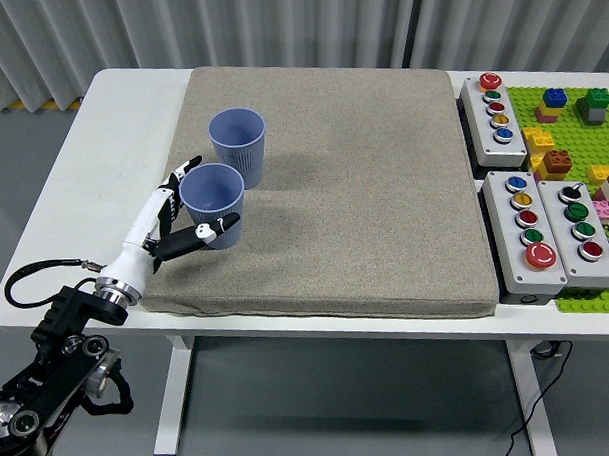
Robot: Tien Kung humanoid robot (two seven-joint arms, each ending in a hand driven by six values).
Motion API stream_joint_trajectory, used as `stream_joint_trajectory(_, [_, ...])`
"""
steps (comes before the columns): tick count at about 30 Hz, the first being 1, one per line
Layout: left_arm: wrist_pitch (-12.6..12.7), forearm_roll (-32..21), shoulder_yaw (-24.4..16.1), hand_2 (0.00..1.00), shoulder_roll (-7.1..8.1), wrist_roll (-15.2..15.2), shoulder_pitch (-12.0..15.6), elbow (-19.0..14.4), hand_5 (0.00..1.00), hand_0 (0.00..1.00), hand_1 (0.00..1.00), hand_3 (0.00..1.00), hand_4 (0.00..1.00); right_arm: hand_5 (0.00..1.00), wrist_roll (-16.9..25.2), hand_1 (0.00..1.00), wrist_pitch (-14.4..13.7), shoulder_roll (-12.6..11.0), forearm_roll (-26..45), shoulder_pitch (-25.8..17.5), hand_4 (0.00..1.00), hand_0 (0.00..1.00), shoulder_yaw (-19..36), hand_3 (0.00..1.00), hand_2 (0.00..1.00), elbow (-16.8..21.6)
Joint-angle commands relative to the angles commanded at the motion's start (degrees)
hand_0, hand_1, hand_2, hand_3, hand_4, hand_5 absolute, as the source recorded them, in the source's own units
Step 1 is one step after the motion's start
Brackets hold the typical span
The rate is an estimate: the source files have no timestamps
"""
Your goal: Pick cup pour cup place
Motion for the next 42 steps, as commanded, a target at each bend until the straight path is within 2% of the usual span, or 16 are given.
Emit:
stream_joint_trajectory(18, [-0.4,0.4,0.5,0.998,-0.79,0.7,-2.3,4.0,0.275,0.979,0.960,0.998,0.962,0.002,-0.1,0.600,-0.2,0.1,0.3,0.1,0.002,0.640,-0.2,0.578,0.507,0.0])
stream_joint_trajectory(29, [0.6,0.0,1.1,0.998,-1.10,0.3,-3.4,5.3,0.259,0.965,0.947,0.998,0.955,0.002,0.0,0.600,-0.3,0.1,0.5,0.2,0.002,0.640,-0.3,0.578,0.508,0.0])
stream_joint_trajectory(30, [0.6,0.0,1.1,0.998,-1.11,0.3,-3.4,5.4,0.261,0.934,0.909,0.998,0.960,0.002,0.0,0.600,-0.3,0.1,0.5,0.2,0.002,0.640,-0.3,0.577,0.507,0.0])
stream_joint_trajectory(35, [0.4,-0.2,1.3,0.998,-1.20,0.5,-3.7,5.9,0.261,0.934,0.909,0.998,0.960,0.002,-0.1,0.600,-0.3,0.1,0.5,0.2,0.002,0.640,-0.4,0.577,0.507,0.0])
stream_joint_trajectory(36, [0.3,-0.1,1.3,0.998,-1.19,0.6,-3.7,5.9,0.268,0.852,0.850,0.998,0.962,0.002,-0.1,0.600,-0.3,0.1,0.4,0.2,0.002,0.639,-0.4,0.577,0.507,0.0])
stream_joint_trajectory(41, [0.2,0.1,1.6,0.998,-1.27,0.7,-3.6,5.8,0.268,0.852,0.850,0.998,0.962,0.002,-0.1,0.600,-0.3,0.1,0.3,0.0,0.002,0.639,-0.3,0.577,0.507,0.0])
stream_joint_trajectory(42, [0.3,0.2,1.8,0.949,-1.24,0.7,-3.6,5.6,0.256,0.805,0.786,0.998,0.953,0.002,-0.2,0.600,-0.3,0.1,0.3,0.0,0.002,0.640,-0.3,0.578,0.507,0.0])
